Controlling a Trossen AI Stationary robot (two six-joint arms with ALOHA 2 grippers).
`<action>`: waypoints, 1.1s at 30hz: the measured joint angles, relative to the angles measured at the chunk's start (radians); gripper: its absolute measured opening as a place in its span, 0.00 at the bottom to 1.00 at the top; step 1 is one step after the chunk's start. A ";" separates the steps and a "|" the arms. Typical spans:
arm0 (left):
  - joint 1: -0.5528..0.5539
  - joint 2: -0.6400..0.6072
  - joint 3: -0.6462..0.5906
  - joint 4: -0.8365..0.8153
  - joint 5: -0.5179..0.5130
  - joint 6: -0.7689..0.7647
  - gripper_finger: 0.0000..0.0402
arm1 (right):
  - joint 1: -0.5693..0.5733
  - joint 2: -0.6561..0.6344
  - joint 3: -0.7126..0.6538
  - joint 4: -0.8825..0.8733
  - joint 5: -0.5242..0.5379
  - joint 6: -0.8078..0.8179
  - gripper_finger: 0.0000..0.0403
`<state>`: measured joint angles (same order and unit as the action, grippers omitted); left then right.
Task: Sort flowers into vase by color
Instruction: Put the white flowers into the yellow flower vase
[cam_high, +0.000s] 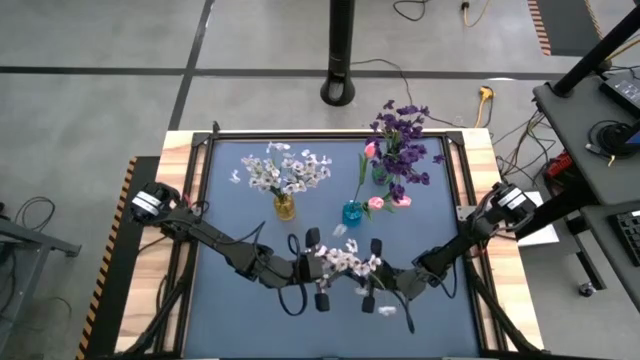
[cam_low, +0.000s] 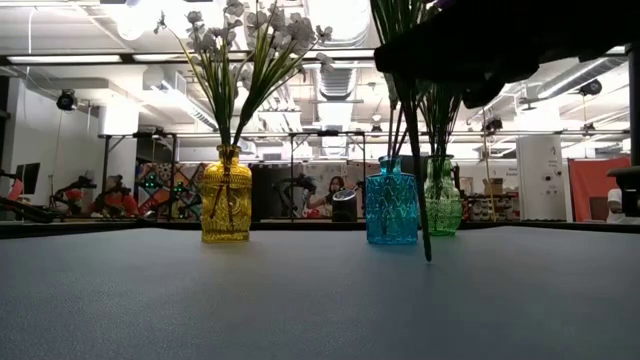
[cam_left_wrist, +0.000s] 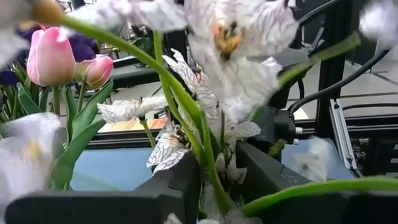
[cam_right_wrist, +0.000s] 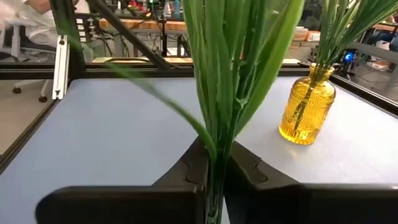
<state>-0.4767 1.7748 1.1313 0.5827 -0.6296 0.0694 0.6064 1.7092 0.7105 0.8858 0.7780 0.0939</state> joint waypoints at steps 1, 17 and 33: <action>-0.001 0.000 0.000 -0.001 0.000 0.000 0.21 | 0.001 0.000 0.000 0.000 0.000 0.000 0.05; -0.059 -0.089 0.000 -0.314 0.002 -0.054 0.68 | 0.069 -0.205 -0.081 -0.127 0.144 -0.009 0.05; 0.045 0.118 0.009 0.136 -0.008 0.047 0.69 | 0.078 -0.185 -0.100 -0.103 0.135 0.002 0.04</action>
<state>-0.4316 1.8930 1.1401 0.7182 -0.6381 0.1167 0.6846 1.5237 0.6109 0.7830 0.9132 0.0959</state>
